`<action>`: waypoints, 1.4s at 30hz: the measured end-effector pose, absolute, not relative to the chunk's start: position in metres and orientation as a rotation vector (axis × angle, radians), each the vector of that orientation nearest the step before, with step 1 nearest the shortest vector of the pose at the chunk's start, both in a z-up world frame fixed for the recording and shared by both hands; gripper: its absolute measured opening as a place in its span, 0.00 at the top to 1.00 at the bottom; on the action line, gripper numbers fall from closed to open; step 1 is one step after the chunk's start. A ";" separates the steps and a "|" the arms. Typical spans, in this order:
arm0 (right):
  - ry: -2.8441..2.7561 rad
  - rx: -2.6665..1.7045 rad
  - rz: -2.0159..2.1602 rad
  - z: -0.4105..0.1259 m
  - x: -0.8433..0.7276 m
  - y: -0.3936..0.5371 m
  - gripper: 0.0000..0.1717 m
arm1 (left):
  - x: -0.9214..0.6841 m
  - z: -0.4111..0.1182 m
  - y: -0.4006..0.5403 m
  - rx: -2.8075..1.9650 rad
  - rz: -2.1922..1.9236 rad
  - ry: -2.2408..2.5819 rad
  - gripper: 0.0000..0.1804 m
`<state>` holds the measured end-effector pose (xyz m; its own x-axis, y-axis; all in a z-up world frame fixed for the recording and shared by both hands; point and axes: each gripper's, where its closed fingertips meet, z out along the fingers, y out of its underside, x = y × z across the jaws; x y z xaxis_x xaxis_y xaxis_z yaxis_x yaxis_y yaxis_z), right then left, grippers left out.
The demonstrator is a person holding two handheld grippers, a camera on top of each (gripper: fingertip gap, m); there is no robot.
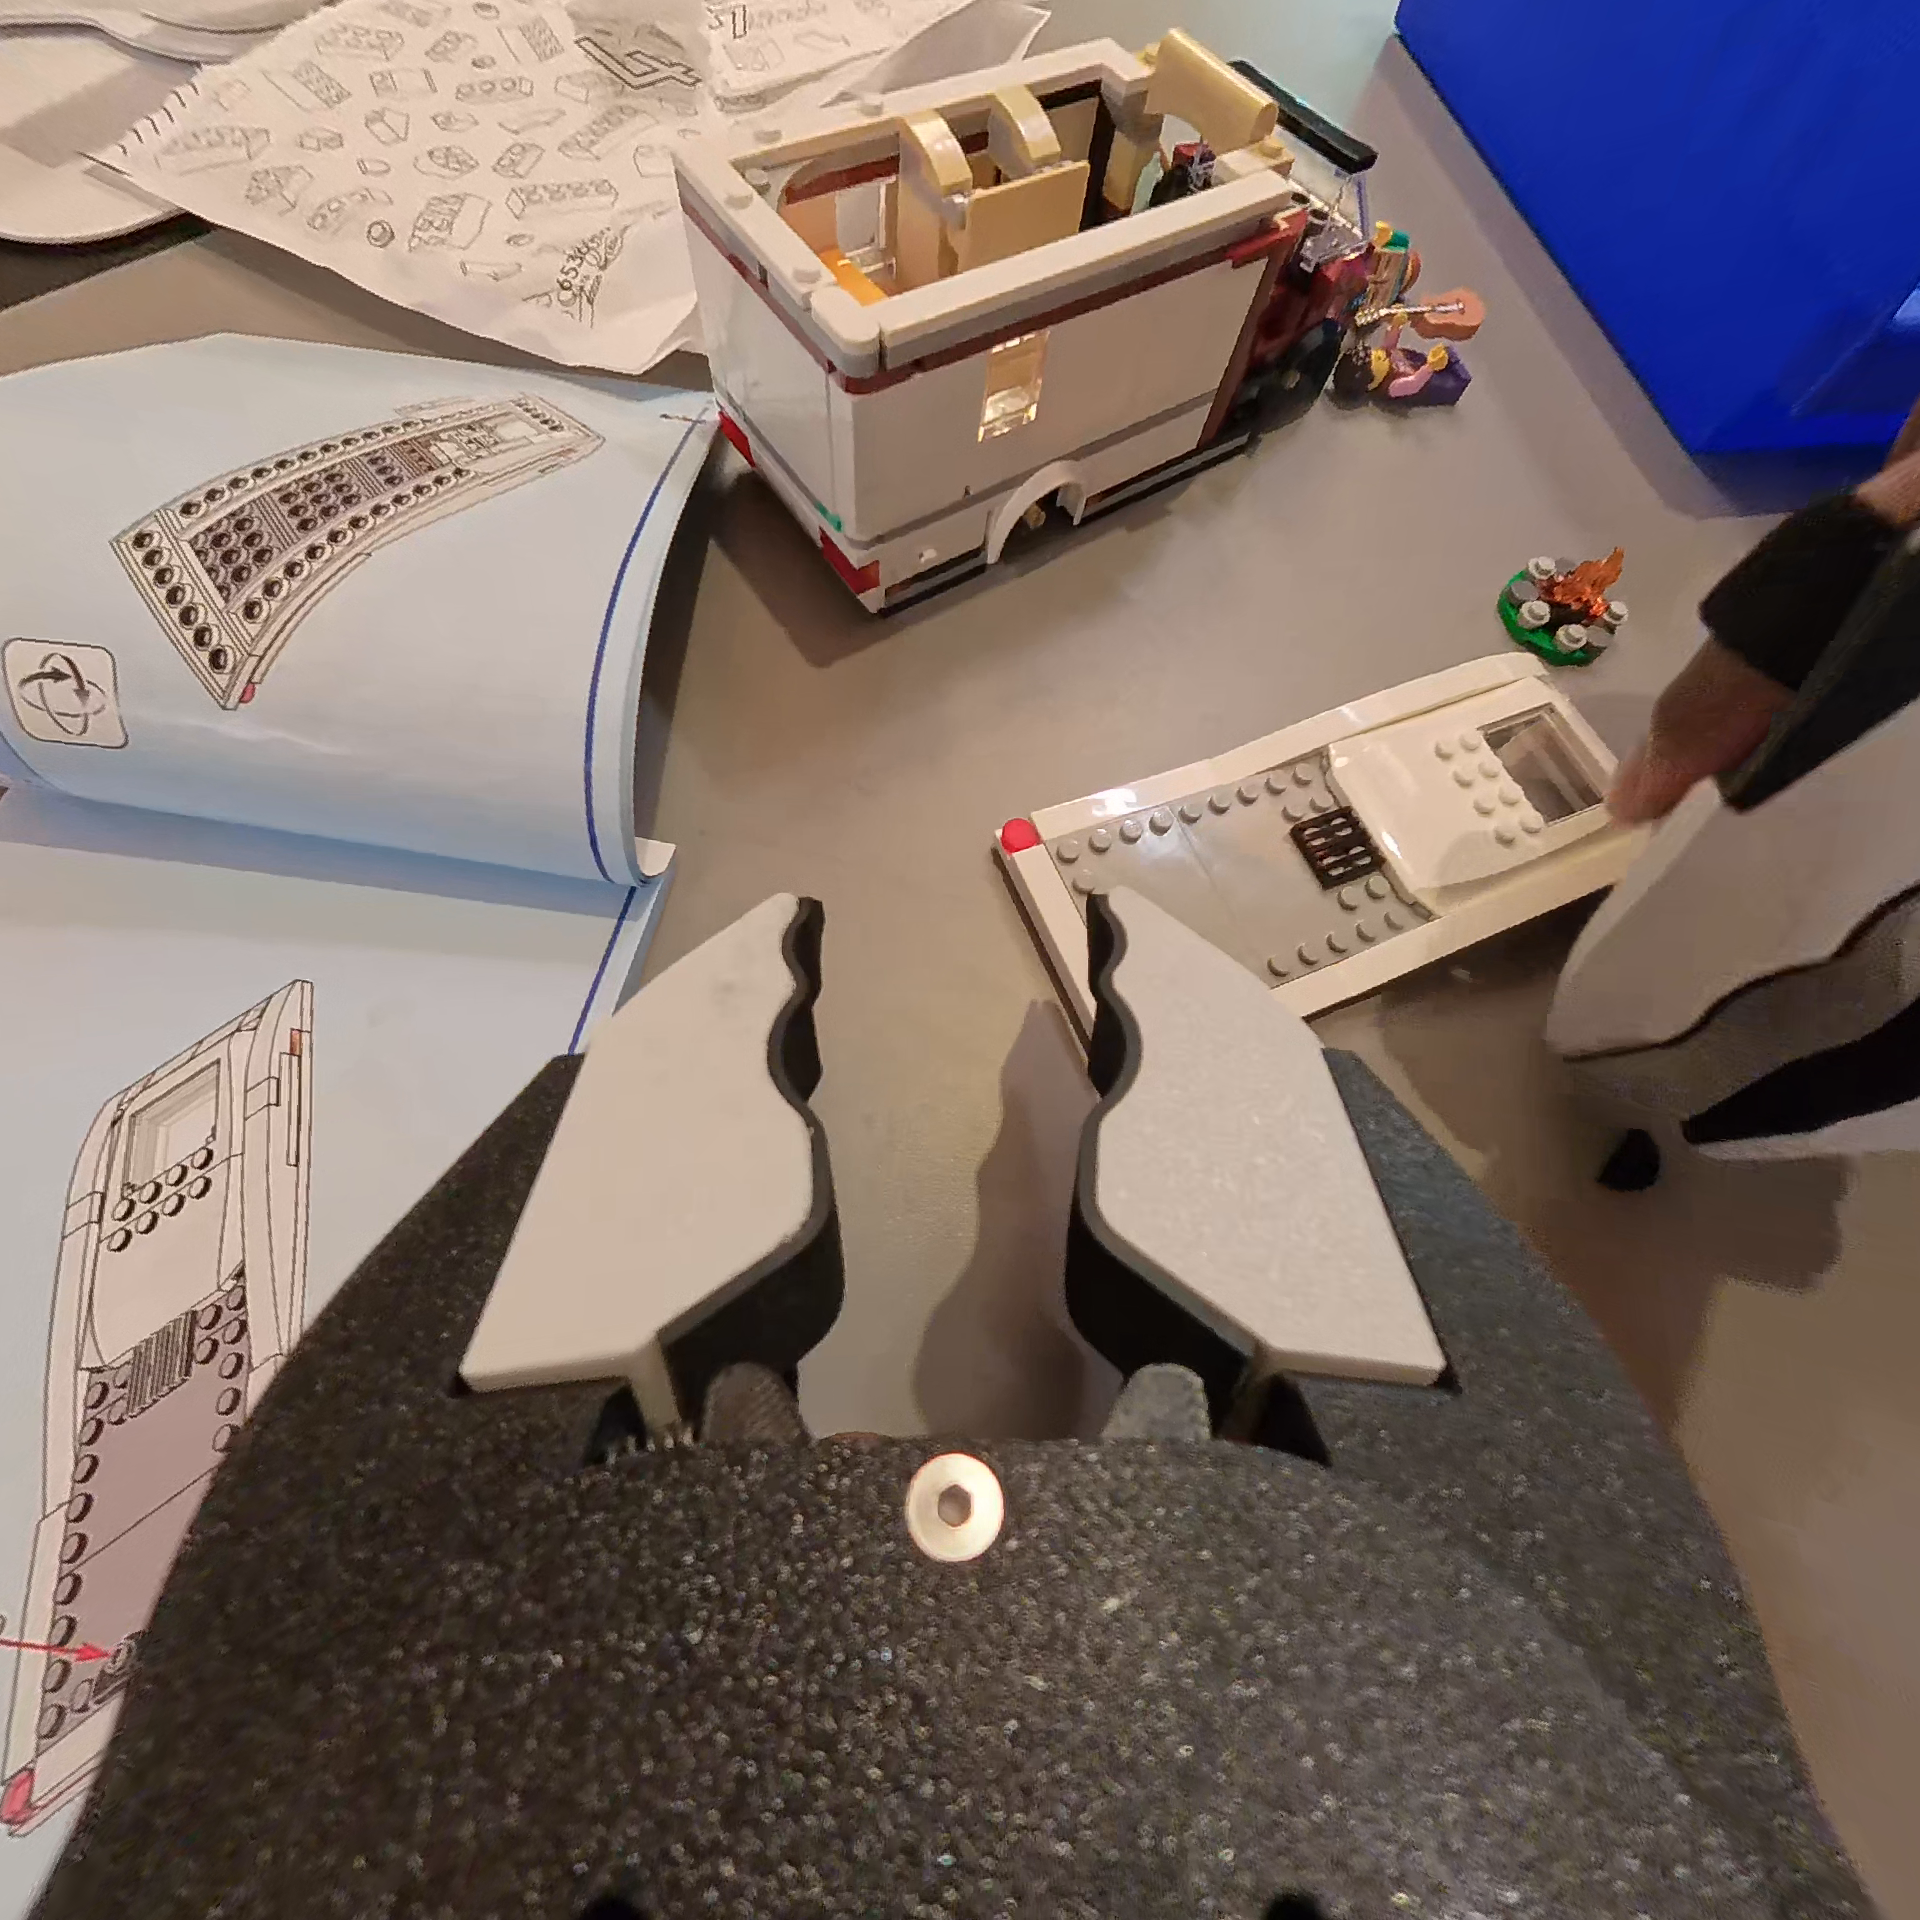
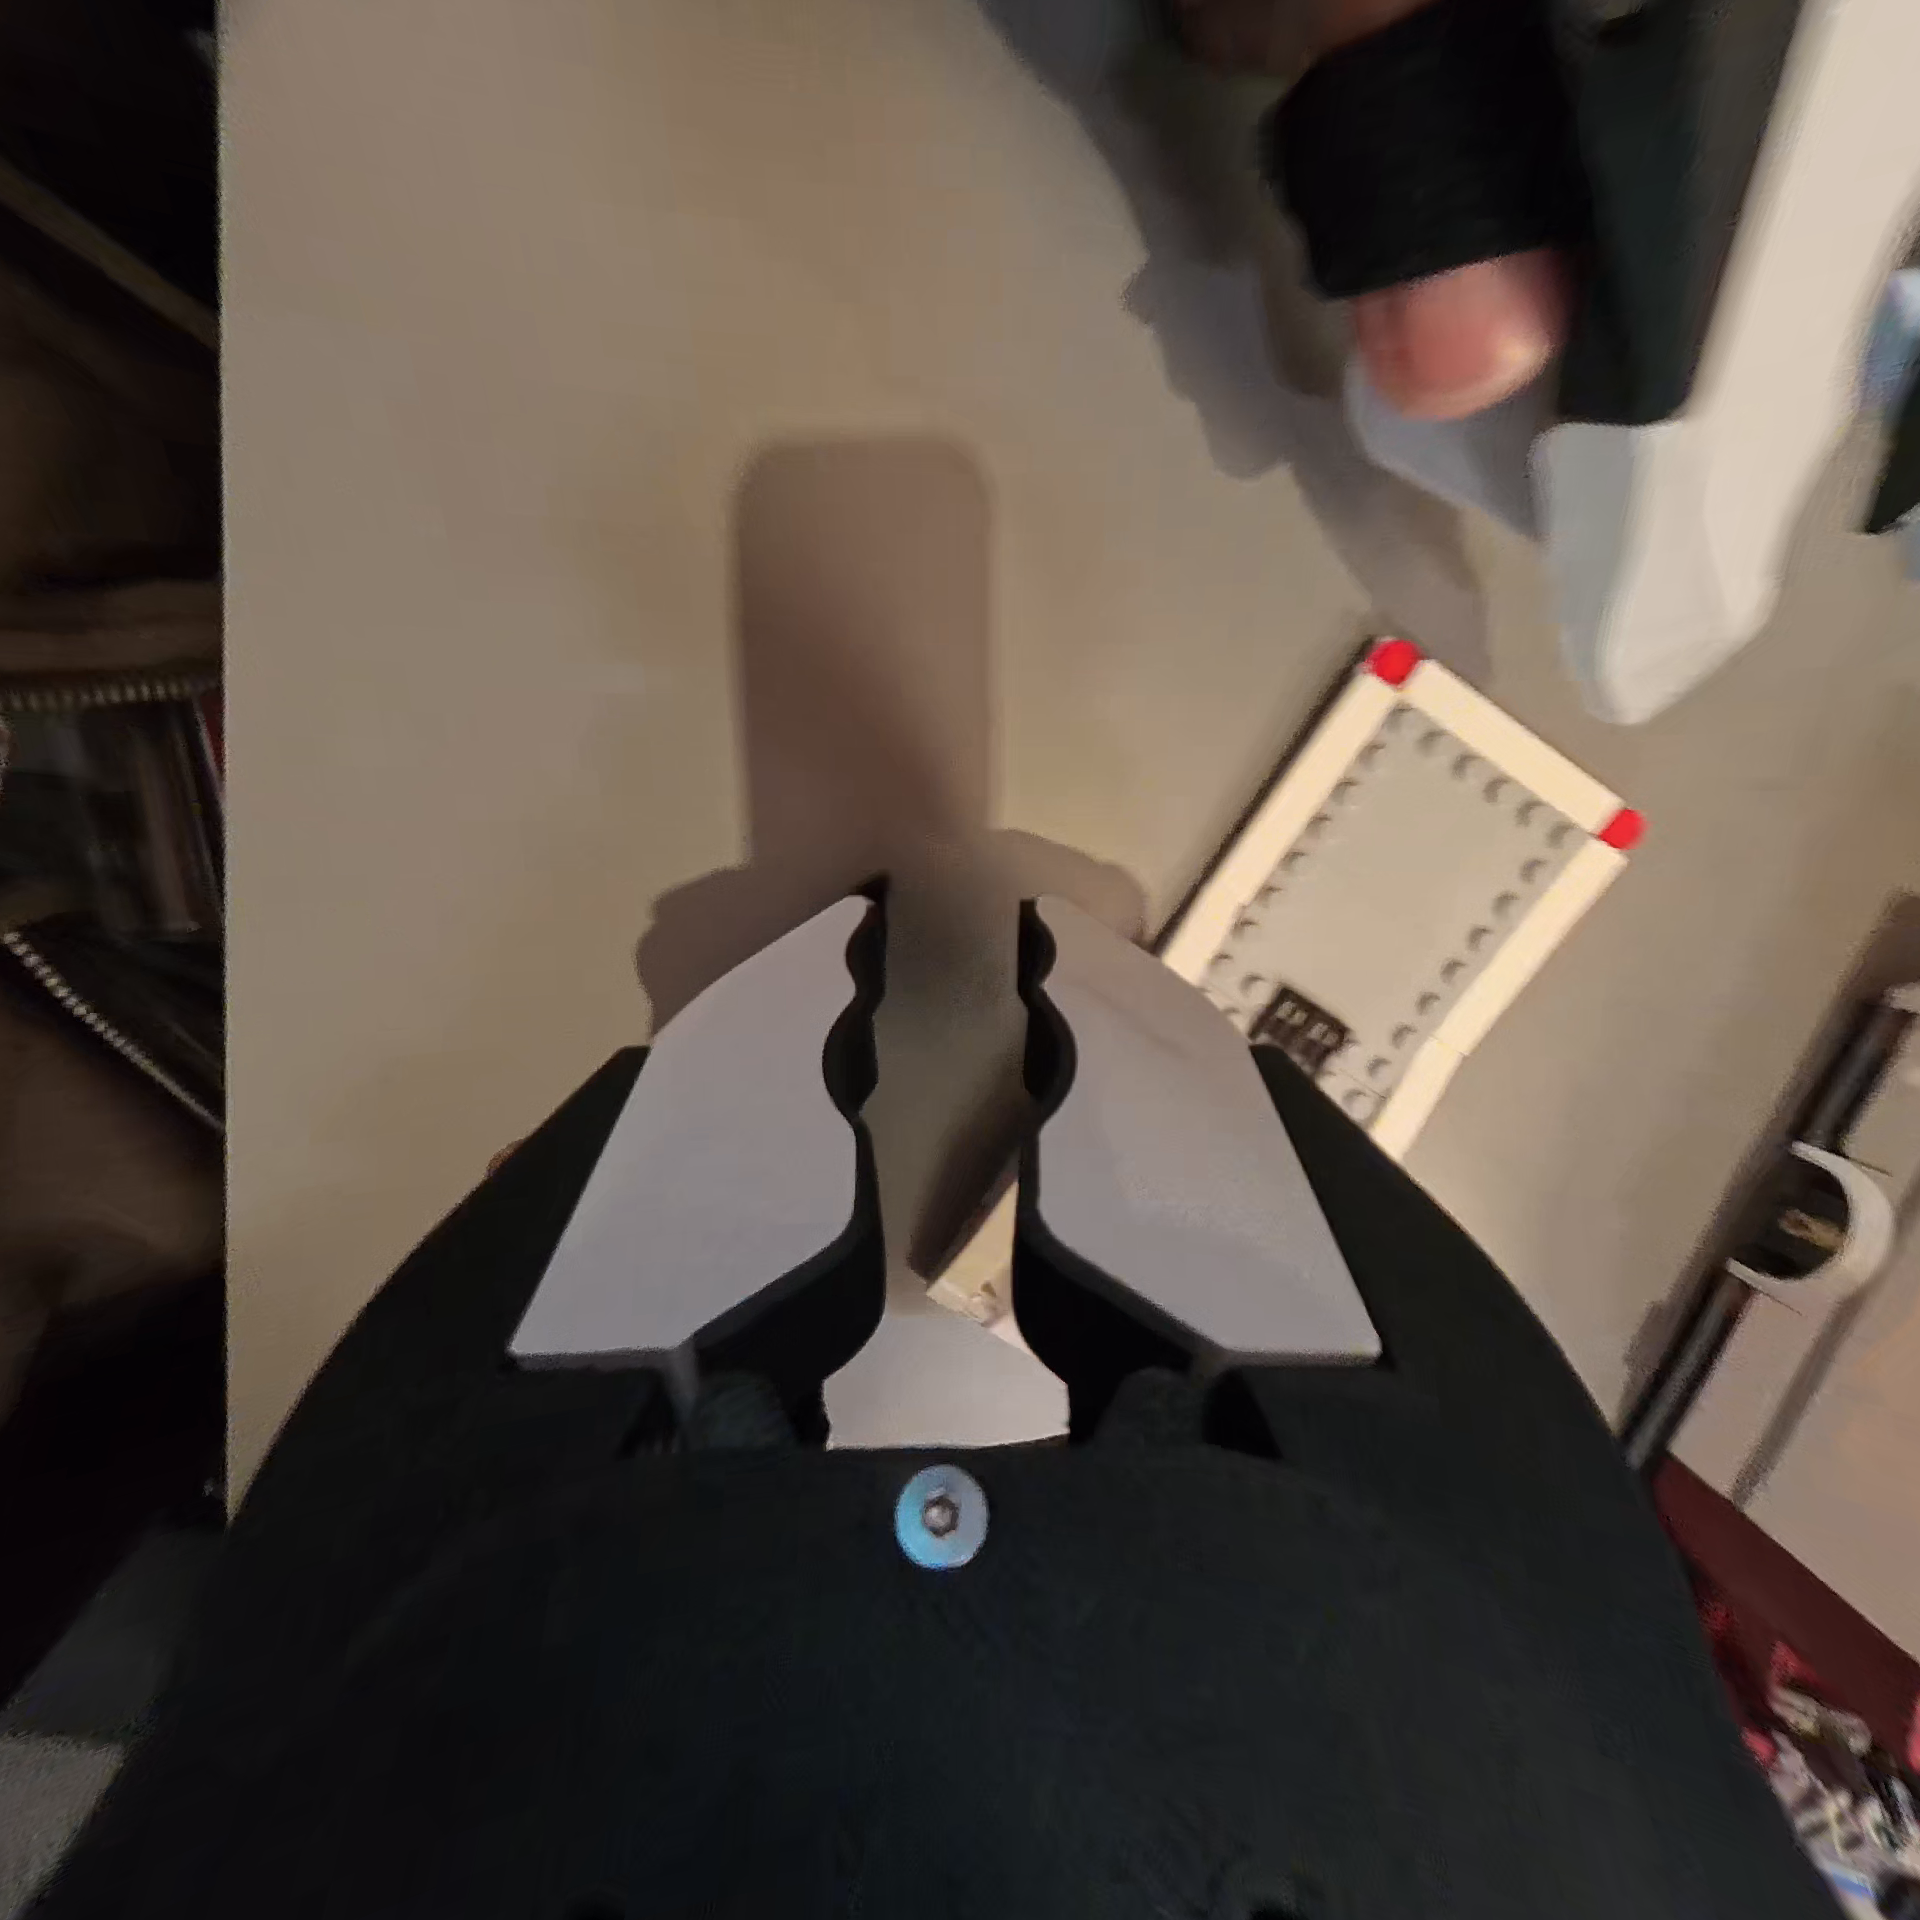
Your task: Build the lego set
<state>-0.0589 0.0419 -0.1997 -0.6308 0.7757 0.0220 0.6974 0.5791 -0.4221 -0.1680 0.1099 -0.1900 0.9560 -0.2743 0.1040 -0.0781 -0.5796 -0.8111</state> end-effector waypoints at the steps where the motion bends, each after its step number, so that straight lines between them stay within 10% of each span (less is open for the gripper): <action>1: -2.550 -1.263 0.567 -0.195 -0.064 0.047 0.85 | -0.168 -0.190 0.110 -2.184 -0.276 0.244 0.72; 10: -2.266 -1.618 0.456 -0.206 -0.078 0.107 0.47 | -0.159 -0.190 0.110 -2.189 -0.310 0.232 0.72; 42: -2.008 -1.666 0.583 -0.184 -0.100 0.126 0.60 | -0.143 -0.171 0.116 -2.012 -0.868 -0.163 0.69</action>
<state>-0.0996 0.1258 -0.1840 -0.1578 0.9841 0.0817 0.7871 0.1753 -0.5914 -0.1427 0.1160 -0.1711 0.7439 -0.2121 0.6338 0.4278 -0.5775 -0.6953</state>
